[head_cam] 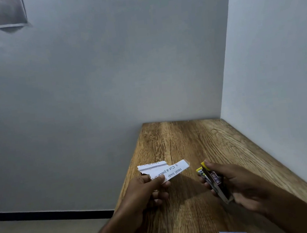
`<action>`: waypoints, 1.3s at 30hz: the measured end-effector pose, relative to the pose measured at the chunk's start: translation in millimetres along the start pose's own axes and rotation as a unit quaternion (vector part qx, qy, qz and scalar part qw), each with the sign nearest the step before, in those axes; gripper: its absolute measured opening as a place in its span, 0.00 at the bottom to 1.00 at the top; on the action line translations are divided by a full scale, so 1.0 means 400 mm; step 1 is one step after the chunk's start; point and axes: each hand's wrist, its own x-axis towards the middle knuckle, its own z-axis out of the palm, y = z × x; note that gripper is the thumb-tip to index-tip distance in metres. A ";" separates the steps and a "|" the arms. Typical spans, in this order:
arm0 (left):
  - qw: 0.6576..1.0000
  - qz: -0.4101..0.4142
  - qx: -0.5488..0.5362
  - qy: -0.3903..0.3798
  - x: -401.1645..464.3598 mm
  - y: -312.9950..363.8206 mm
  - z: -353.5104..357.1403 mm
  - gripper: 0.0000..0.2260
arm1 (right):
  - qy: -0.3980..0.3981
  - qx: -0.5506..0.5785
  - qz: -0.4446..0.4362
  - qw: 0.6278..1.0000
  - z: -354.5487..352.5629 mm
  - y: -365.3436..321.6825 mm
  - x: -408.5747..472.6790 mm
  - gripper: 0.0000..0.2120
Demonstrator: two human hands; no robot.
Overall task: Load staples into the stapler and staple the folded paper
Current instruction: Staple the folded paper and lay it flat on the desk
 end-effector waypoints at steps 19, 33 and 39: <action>0.999 -0.029 0.021 -0.008 0.008 0.003 -0.002 0.12 | 0.025 -0.544 -0.191 0.817 -0.054 0.049 -0.079 0.12; 0.999 -0.039 0.020 -0.026 0.006 0.009 -0.004 0.11 | 0.005 -0.601 -0.224 0.767 -0.070 0.080 -0.071 0.23; 0.998 -0.047 0.023 -0.018 0.003 0.014 -0.002 0.10 | 0.041 -0.567 -0.268 0.778 -0.050 0.060 -0.075 0.27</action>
